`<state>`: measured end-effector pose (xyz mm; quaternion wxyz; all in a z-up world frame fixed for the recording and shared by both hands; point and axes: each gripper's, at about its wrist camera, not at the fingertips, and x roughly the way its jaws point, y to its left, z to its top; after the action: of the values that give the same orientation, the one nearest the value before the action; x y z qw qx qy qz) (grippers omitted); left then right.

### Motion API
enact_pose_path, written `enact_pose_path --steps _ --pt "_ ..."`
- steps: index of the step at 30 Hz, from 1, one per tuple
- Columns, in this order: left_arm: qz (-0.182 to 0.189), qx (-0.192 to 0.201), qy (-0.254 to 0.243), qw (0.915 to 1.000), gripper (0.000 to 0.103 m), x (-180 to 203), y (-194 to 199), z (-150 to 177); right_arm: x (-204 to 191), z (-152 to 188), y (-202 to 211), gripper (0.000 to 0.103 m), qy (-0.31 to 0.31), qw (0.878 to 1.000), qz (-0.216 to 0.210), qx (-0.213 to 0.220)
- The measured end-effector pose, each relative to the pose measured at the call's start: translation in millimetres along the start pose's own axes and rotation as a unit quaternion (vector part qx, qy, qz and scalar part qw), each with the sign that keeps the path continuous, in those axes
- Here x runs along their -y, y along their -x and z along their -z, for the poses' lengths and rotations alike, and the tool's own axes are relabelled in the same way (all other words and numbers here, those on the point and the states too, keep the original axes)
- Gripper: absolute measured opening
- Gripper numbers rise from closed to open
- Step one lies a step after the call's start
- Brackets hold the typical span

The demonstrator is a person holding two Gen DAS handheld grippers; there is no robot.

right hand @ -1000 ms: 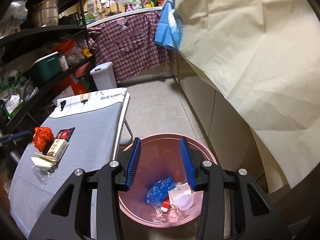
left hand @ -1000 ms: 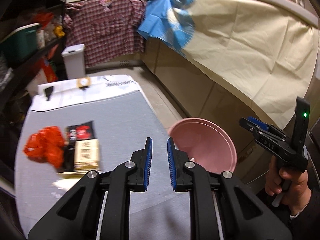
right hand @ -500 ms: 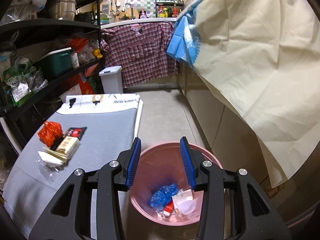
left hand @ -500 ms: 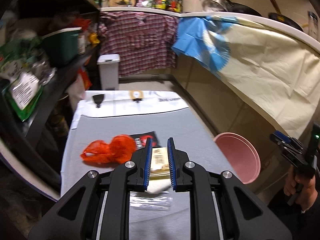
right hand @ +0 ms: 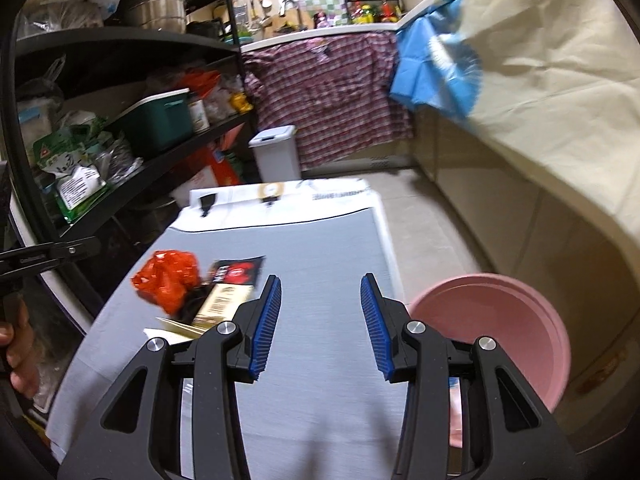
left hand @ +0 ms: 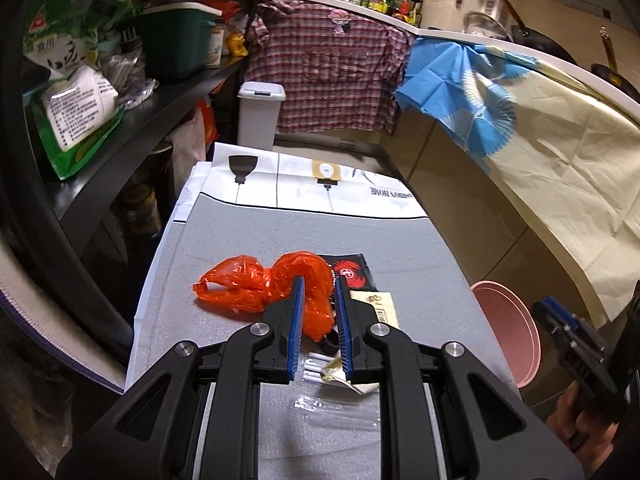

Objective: Collect trash
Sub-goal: 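Reach the left gripper to the red plastic bag while the right gripper approaches the yellow tissue pack, then grasp the red plastic bag with the left gripper while the right gripper grasps the tissue pack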

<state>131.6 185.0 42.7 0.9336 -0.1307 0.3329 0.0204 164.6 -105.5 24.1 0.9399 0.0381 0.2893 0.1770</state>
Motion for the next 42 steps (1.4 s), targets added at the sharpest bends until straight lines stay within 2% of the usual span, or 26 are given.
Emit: enact_pose_path --steps 6,10,12,14,21,25,26,29,31,34,36,39,42 --pt "-0.017 0.004 0.005 0.9998 0.016 -11 -7 -3 -42 11 -38 0.043 0.006 0.999 -0.031 -0.02" --pt "-0.027 -0.006 0.029 0.9992 0.016 -28 -16 -3 -61 19 -63 0.043 0.01 0.998 -0.048 -0.04" --pt "-0.028 -0.012 0.042 0.9986 0.016 -34 -21 -3 -68 22 -78 0.046 0.009 0.997 -0.059 -0.058" --pt "-0.031 -0.015 0.044 0.9984 0.016 -36 -25 -2 -74 25 -91 0.056 0.01 0.995 -0.065 -0.076" --pt "-0.036 -0.02 0.03 0.9987 0.016 -33 -37 -2 -89 34 -130 0.059 0.02 0.989 -0.067 -0.13" --pt "-0.027 -0.026 0.025 0.999 0.016 -31 -47 -1 -92 36 -140 0.059 0.025 0.987 -0.066 -0.146" --pt "-0.024 -0.028 0.023 0.9991 0.018 -31 -49 -1 -92 37 -143 0.061 0.027 0.986 -0.064 -0.152" --pt "-0.012 -0.034 0.013 0.9993 0.032 -25 -60 0 -92 40 -145 0.063 0.028 0.985 -0.058 -0.16" --pt "-0.003 -0.039 0.001 0.9992 0.035 -19 -68 0 -93 40 -144 0.063 0.033 0.985 -0.054 -0.158" --pt "-0.007 -0.036 -0.018 0.9991 0.046 -12 -75 1 -93 40 -145 0.063 0.035 0.985 -0.053 -0.159" --pt "-0.009 -0.038 -0.024 0.9989 0.048 -9 -80 1 -92 40 -145 0.062 0.033 0.985 -0.055 -0.16" --pt "-0.017 -0.045 -0.035 0.9982 0.048 -7 -90 2 -92 40 -145 0.054 0.038 0.984 -0.063 -0.161" --pt "-0.024 -0.052 -0.043 0.9974 0.048 -6 -97 4 -94 40 -144 0.052 0.049 0.984 -0.061 -0.158"
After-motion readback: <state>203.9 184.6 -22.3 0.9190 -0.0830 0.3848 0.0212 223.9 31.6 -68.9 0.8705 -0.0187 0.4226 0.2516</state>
